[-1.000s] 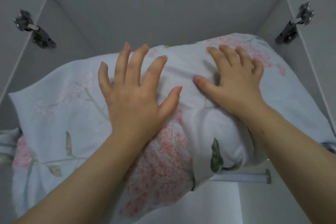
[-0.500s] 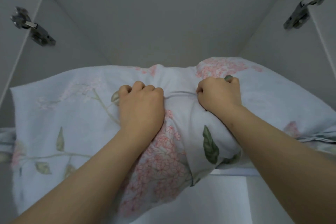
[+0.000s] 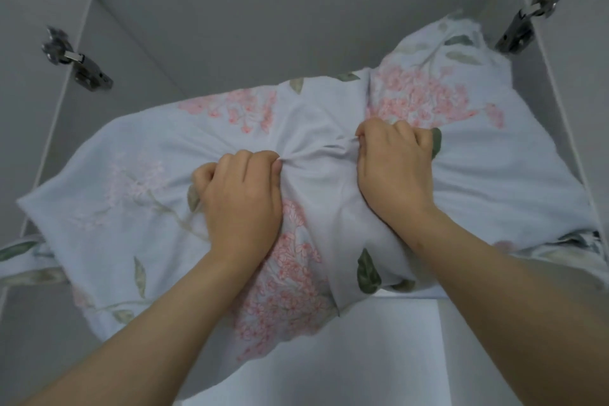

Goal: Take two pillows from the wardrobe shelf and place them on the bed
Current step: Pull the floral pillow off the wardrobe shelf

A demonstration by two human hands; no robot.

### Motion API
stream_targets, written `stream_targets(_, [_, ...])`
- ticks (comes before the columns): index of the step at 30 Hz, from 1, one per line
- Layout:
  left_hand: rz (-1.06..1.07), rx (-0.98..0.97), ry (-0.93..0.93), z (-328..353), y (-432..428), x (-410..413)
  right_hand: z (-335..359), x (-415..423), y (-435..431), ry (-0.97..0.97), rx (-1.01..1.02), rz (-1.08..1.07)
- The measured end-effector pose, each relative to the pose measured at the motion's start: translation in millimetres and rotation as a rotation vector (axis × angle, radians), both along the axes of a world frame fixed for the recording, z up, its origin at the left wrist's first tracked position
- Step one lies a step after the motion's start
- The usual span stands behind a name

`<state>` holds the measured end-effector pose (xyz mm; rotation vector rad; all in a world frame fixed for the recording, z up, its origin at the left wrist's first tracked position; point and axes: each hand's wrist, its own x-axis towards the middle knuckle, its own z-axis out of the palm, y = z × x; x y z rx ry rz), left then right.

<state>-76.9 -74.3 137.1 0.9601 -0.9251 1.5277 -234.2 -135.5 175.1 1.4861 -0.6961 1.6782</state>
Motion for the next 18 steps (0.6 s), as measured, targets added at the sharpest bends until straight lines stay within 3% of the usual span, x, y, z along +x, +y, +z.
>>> stream_targets(6, [-0.058, -0.091, -0.065, -8.4, 46.4, 13.9, -2.5, 7.9, 63.1, -0.114, -0.131, 0.146])
stream_targets(12, [-0.086, 0.045, -0.020, -33.8, 94.9, 48.9, -38.9, 40.0, 117.8, -0.145, -0.098, 0.235])
stream_targets(16, [-0.037, 0.178, -0.066, -52.7, 119.4, 52.5, -75.5, 42.8, 136.8, -0.134, 0.257, 0.324])
stream_targets(18, [-0.057, 0.251, -0.078, -60.6, 130.0, 52.4, -91.4, 40.8, 150.3, -0.152, 0.342, 0.325])
